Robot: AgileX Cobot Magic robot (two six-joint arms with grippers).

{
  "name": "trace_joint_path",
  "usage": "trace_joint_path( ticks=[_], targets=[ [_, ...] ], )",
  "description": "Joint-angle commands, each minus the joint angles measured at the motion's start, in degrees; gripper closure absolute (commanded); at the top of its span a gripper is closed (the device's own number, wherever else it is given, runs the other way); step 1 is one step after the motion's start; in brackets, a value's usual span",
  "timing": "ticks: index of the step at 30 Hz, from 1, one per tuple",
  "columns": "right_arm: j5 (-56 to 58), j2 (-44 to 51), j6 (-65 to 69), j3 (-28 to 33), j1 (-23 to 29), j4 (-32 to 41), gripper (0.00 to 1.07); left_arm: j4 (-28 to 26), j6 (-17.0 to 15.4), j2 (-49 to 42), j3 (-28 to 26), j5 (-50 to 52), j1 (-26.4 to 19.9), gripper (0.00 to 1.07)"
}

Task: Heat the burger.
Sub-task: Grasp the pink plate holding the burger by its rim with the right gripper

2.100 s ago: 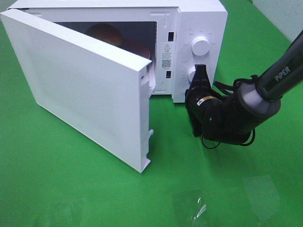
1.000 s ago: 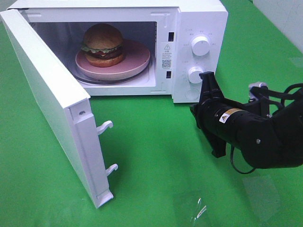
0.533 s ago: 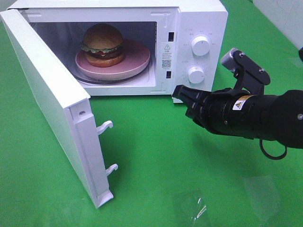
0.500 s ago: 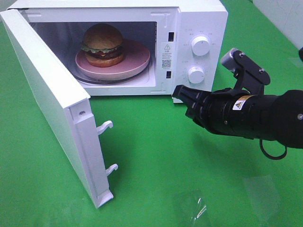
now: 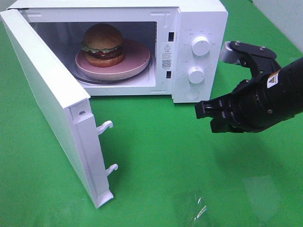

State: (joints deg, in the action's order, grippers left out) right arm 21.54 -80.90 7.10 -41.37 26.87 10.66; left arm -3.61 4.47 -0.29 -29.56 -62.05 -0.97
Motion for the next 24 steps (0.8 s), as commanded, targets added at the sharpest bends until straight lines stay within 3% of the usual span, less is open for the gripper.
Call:
trace_joint_path(
  ticks=[1,6,13,14,15,16,17,18,19,20,21,24],
  targets=[
    [17.07,1.6,-1.26,-5.67,-0.34,-10.2,0.98,-0.11,-0.46,-1.03,-0.06,0.74,-0.06,0.07],
    [24.75,2.98,-1.43,-8.08,-0.23,-12.78,0.97,-0.11,-0.46,-1.03,-0.06,0.74,-0.06,0.07],
    [31.46,10.89,-8.14,-8.08,-0.23,-12.95,0.81,-0.11,-0.46,-1.03,-0.06,0.74,-0.06,0.07],
    [31.68,12.2,-8.31,-8.08,-0.23,-12.95,0.77,-0.11,-0.46,-1.03,-0.06,0.74,-0.06,0.07],
    [31.74,14.9,-8.82,-8.08,-0.23,-12.95,0.65,-0.11,-0.46,-1.03,-0.06,0.74,-0.06,0.07],
    [31.74,14.9,-8.82,-8.08,-0.23,-12.95,0.65,-0.11,-0.46,-1.03,-0.06,0.74,-0.06,0.07],
    [31.91,17.07,-9.0,-8.08,-0.23,-13.01,0.49,-0.11,-0.46,-1.03,-0.06,0.74,-0.06,0.07],
    [31.91,17.07,-9.0,-8.08,-0.23,-13.01,0.49,-0.11,-0.46,-1.03,-0.06,0.74,-0.06,0.07],
    [32.31,19.02,-8.88,-8.08,-0.23,-13.01,0.35,-0.11,-0.46,-1.03,-0.06,0.74,-0.06,0.07],
    [32.31,19.02,-8.88,-8.08,-0.23,-13.01,0.35,-0.11,-0.46,-1.03,-0.06,0.74,-0.06,0.07],
    [34.03,20.57,-8.94,-8.08,-0.23,-13.06,0.23,-0.11,-0.46,-1.03,-0.06,0.74,-0.06,0.07],
    [37.53,22.75,-8.94,-7.85,-0.23,-13.12,0.14,-0.11,-0.46,-1.03,-0.06,0.74,-0.06,0.07]
  ],
)
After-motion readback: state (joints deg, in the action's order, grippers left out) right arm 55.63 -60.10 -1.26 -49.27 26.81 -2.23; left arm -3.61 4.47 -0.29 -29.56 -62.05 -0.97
